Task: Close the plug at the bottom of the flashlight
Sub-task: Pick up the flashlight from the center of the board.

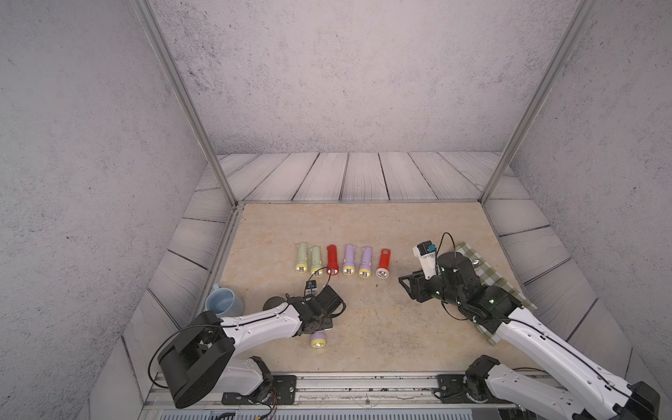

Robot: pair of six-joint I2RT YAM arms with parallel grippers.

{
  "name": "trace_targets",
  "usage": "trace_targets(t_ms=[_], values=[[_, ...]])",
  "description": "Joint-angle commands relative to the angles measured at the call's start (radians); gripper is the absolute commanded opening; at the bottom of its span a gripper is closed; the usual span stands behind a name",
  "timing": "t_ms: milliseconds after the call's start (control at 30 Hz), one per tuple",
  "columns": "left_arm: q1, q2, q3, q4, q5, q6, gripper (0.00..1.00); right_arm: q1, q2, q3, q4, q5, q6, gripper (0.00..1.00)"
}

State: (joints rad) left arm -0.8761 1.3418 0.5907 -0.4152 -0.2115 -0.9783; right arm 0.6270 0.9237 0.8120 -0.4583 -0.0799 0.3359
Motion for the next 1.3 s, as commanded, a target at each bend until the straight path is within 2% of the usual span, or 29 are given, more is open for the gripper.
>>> trace_targets(t_ms=[0,100,333,567,600,767,900,1000,1167,1267], values=[[0.012,0.026,0.026,0.040,0.010,0.049,0.54,-0.001,0.001,-0.009,0.010,-0.017,-0.009,0.58],[0.018,0.058,0.044,0.053,0.019,0.067,0.54,-0.001,0.001,-0.008,0.012,-0.017,-0.009,0.58],[0.031,0.160,0.103,0.062,0.087,0.111,0.42,-0.002,-0.001,-0.012,0.011,-0.010,-0.009,0.58],[0.032,0.148,0.132,0.069,0.078,0.150,0.18,-0.002,-0.003,-0.015,0.011,-0.001,-0.009,0.58],[0.032,0.138,0.137,0.071,0.074,0.161,0.16,-0.002,-0.002,-0.015,0.012,-0.002,-0.009,0.58],[0.033,-0.008,0.144,0.148,0.091,0.266,0.14,-0.002,0.002,-0.014,0.011,0.003,-0.010,0.58],[0.033,-0.171,0.138,0.249,0.127,0.407,0.07,-0.002,0.003,-0.012,0.008,0.018,-0.012,0.57],[0.035,-0.290,0.112,0.363,0.208,0.531,0.00,-0.003,0.000,-0.005,-0.002,0.038,-0.017,0.57],[0.040,-0.437,0.080,0.495,0.343,0.687,0.00,-0.003,-0.018,0.010,-0.025,0.084,-0.023,0.56],[0.040,-0.483,0.042,0.610,0.455,0.803,0.00,-0.003,-0.047,0.024,-0.044,0.109,-0.024,0.53]])
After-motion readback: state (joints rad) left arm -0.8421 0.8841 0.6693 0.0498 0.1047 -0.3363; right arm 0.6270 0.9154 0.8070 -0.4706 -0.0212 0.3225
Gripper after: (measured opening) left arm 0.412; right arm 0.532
